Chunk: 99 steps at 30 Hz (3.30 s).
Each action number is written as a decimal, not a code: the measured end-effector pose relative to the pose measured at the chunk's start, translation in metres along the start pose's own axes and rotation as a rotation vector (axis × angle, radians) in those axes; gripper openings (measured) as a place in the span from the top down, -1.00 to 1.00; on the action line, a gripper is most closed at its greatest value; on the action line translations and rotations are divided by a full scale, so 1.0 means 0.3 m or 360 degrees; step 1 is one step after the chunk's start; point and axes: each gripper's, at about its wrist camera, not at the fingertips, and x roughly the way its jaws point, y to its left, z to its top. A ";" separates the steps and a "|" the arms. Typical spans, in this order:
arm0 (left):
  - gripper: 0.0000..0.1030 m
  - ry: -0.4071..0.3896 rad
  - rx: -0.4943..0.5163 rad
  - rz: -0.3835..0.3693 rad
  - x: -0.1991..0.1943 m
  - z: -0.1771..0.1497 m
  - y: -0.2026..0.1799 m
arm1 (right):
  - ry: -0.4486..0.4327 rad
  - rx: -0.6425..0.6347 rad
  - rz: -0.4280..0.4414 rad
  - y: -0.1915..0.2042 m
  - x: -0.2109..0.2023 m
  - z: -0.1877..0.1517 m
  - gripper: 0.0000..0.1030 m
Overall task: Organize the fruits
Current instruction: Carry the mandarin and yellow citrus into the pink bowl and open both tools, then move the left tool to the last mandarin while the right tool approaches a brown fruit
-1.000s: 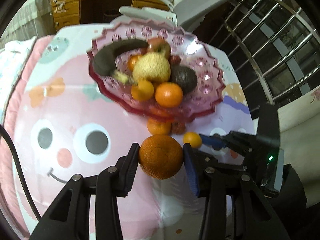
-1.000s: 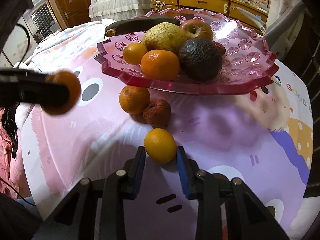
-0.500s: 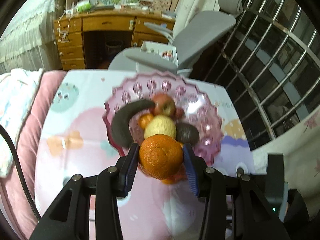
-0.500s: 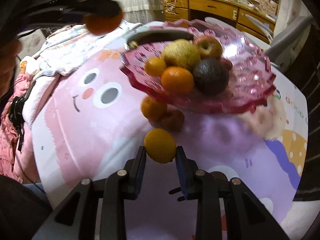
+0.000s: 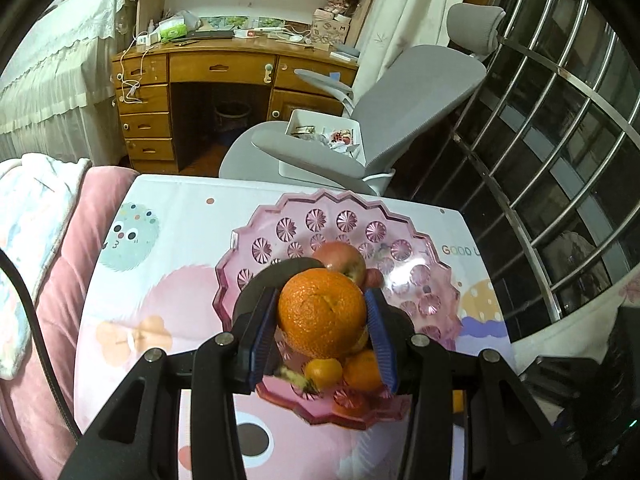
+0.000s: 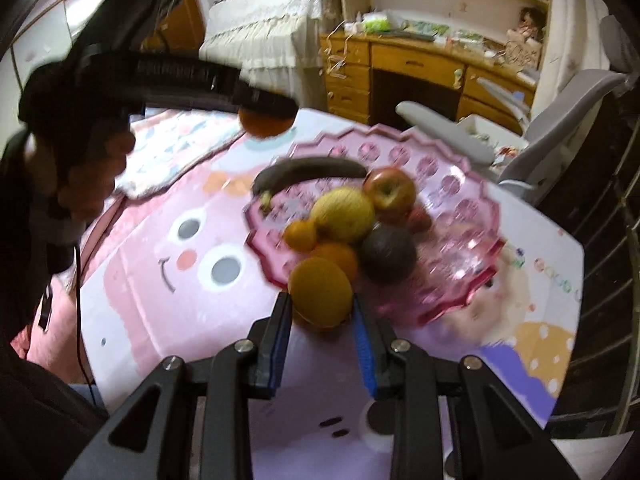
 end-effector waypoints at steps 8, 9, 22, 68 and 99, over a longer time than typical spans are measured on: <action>0.17 0.0015 0.0021 -0.0025 0.083 -0.006 0.012 | -0.0080 0.0187 -0.0161 -0.118 0.037 0.050 0.41; 0.17 0.0024 0.0015 -0.0031 0.096 -0.008 0.015 | -0.0082 0.0219 -0.0179 -0.137 0.051 0.053 0.41; 0.16 0.0151 -0.0029 -0.0031 0.218 -0.034 0.046 | -0.0071 0.0509 -0.0292 -0.282 0.169 0.050 0.41; -0.75 0.0338 -0.0071 -0.0058 0.006 -0.479 0.025 | -0.0156 0.0570 -0.0286 -0.049 -0.016 -0.193 -0.41; -0.48 0.0331 0.0309 -0.0255 0.308 -0.435 -0.046 | 0.0038 0.0013 -0.0390 0.060 0.293 -0.236 -0.02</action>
